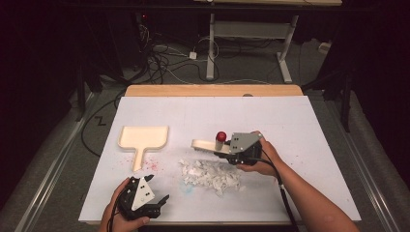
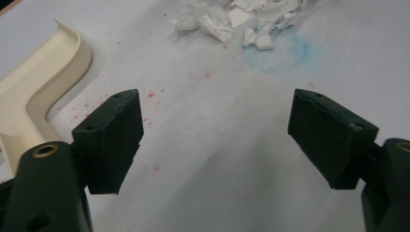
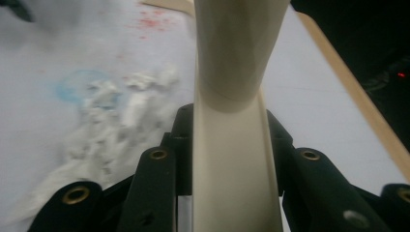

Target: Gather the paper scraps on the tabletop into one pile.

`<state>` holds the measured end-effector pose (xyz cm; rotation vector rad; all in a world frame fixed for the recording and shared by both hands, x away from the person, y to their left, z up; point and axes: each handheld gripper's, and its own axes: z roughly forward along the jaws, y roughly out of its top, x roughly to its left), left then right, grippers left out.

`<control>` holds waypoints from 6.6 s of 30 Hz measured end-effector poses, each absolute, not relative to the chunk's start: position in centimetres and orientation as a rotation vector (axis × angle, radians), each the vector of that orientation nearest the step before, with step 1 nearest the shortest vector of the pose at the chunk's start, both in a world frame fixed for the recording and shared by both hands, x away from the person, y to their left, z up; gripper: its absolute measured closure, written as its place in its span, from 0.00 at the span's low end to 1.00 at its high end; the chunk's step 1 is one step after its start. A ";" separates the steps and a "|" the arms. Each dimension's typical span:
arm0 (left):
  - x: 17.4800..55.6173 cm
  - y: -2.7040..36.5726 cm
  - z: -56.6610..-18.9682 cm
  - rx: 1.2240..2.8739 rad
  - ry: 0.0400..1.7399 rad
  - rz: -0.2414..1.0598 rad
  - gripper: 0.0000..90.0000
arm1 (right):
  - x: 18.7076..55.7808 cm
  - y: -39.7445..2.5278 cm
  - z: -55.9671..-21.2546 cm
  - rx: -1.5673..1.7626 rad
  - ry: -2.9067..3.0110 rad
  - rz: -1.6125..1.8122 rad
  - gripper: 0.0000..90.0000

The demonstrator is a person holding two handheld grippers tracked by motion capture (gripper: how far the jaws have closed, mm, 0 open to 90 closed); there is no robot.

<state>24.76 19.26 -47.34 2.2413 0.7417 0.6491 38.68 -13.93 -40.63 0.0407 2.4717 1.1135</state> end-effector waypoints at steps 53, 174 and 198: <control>24.7 18.8 -47.1 2.264 0.692 0.660 0.21 | 27.9 -28.0 -40.1 0.443 2.559 1.020 0.75; 25.5 18.0 -47.7 2.330 0.662 0.628 0.21 | 35.1 -19.9 -44.7 0.804 2.221 1.151 0.76; 25.8 17.7 -47.6 2.324 0.654 0.624 0.21 | 30.3 -9.7 -45.9 0.787 2.205 1.157 0.74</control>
